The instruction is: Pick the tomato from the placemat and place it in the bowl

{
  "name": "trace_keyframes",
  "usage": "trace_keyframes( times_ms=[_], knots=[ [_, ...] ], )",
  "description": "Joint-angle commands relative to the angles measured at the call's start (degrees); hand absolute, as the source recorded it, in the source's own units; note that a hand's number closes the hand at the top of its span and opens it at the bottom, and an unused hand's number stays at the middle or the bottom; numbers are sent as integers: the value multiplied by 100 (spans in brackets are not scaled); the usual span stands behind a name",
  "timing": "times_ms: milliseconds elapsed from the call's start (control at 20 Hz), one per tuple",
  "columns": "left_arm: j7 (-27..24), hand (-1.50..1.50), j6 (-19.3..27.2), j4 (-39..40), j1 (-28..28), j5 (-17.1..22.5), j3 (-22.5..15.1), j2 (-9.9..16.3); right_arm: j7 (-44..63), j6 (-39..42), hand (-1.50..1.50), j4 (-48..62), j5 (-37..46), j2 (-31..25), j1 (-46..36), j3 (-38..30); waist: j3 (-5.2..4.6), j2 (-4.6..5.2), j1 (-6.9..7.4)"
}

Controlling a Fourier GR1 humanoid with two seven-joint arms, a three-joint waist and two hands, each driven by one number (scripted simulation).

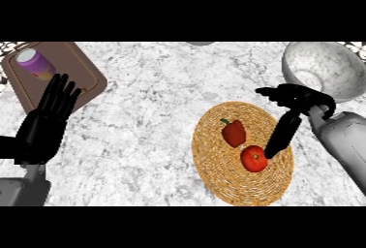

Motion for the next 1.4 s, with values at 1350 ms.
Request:
trace_keyframes(
  times_ms=[1350],
  knots=[
    [413, 0, -636, -250, 235, -424, 678, -483, -665, -39, -150, -179, 2742, 1160, 1497, -154, 6, 8, -7]
  ],
)
